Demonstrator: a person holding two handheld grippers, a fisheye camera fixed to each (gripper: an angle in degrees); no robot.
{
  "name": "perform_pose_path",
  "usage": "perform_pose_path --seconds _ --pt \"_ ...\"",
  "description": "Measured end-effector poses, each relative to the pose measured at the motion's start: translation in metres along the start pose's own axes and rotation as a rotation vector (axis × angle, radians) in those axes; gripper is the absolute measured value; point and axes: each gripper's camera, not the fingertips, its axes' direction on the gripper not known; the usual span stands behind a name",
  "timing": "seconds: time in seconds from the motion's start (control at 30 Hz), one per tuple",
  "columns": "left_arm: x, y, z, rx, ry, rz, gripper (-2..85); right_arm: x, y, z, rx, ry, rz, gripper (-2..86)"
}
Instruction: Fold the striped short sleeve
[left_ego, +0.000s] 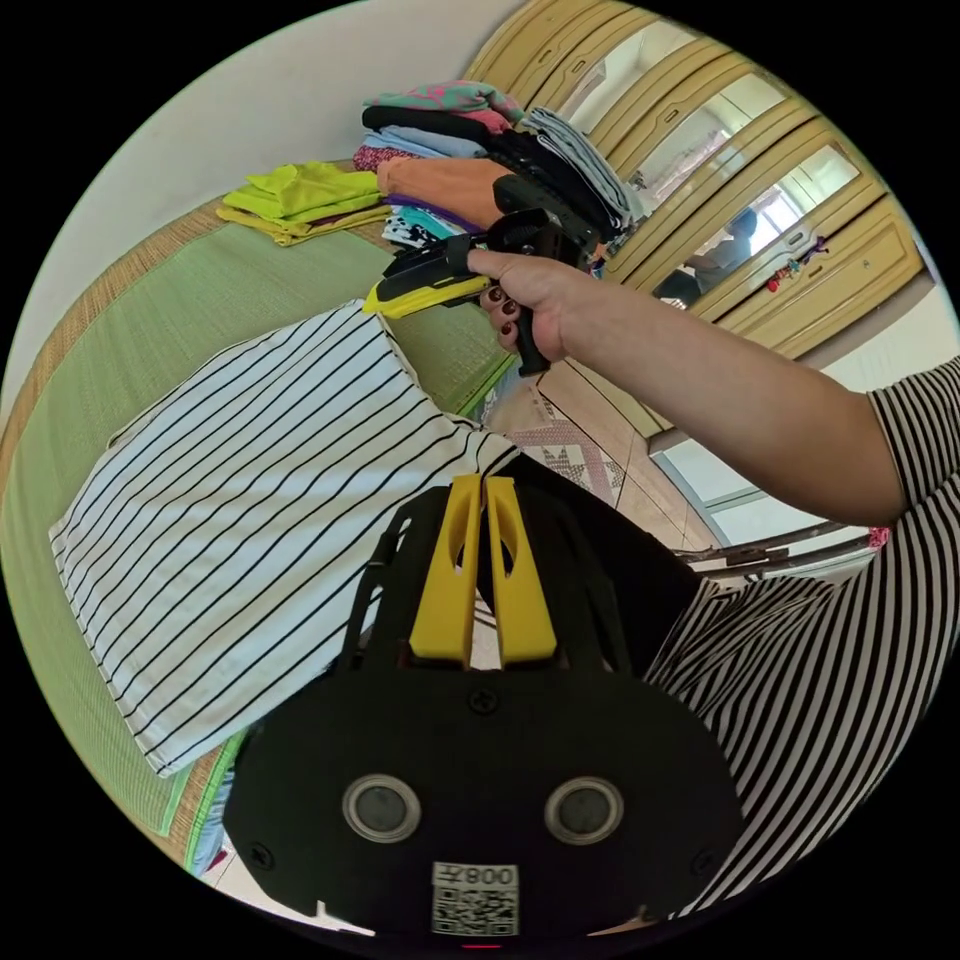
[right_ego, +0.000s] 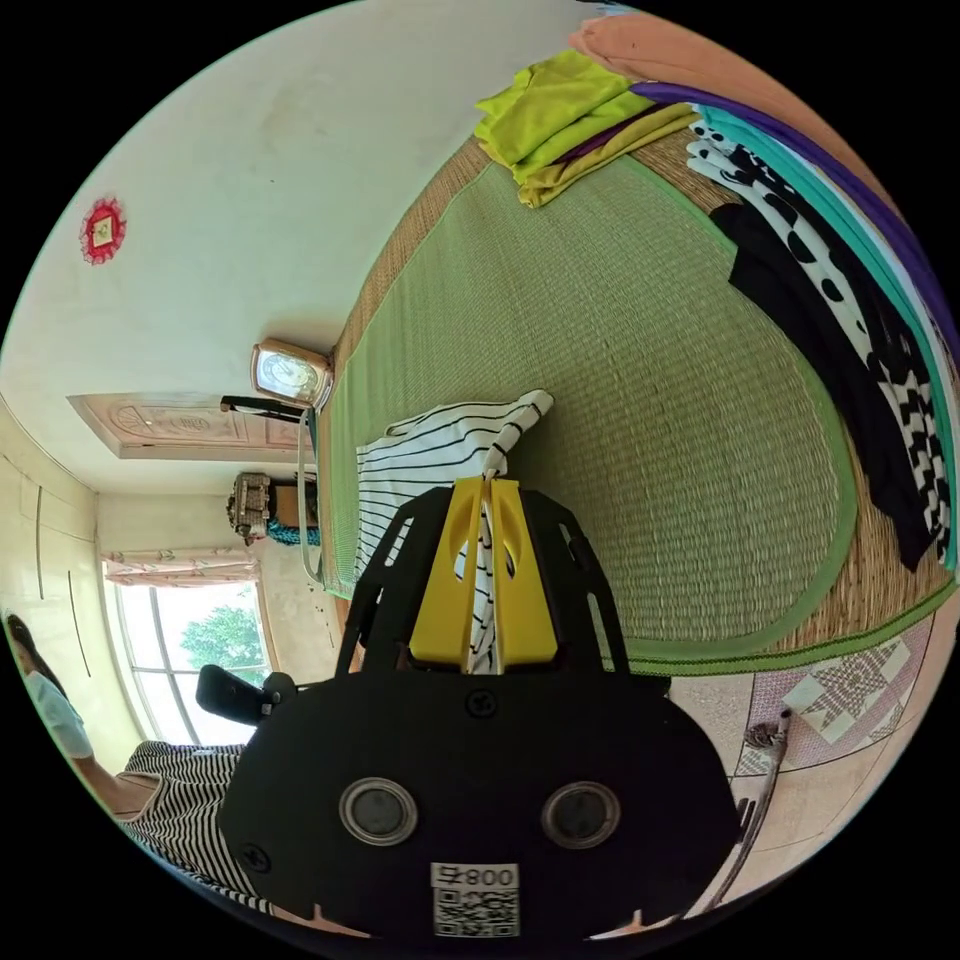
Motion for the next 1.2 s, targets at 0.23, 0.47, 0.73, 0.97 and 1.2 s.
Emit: perform_pose_path --seconds 0.23,0.47,0.73,0.97,1.2 --pt "-0.035 0.057 -0.076 0.174 0.037 -0.121 0.8 -0.028 -0.002 0.006 0.049 -0.051 -0.037 1.1" --pt "-0.095 0.130 -0.150 0.349 0.112 -0.274 0.7 -0.070 -0.022 0.036 0.055 -0.062 -0.098 1.1" --pt "-0.168 0.219 -0.213 0.506 0.173 -0.450 0.7 -0.122 -0.052 0.115 0.003 -0.066 -0.176 1.2" --pt "-0.233 0.304 -0.248 0.619 0.252 -0.631 0.7 -0.156 -0.078 0.208 -0.086 -0.033 -0.232 1.3" --pt "-0.282 0.368 -0.272 0.700 0.309 -0.780 0.7 -0.169 -0.106 0.315 -0.194 0.011 -0.257 1.2"
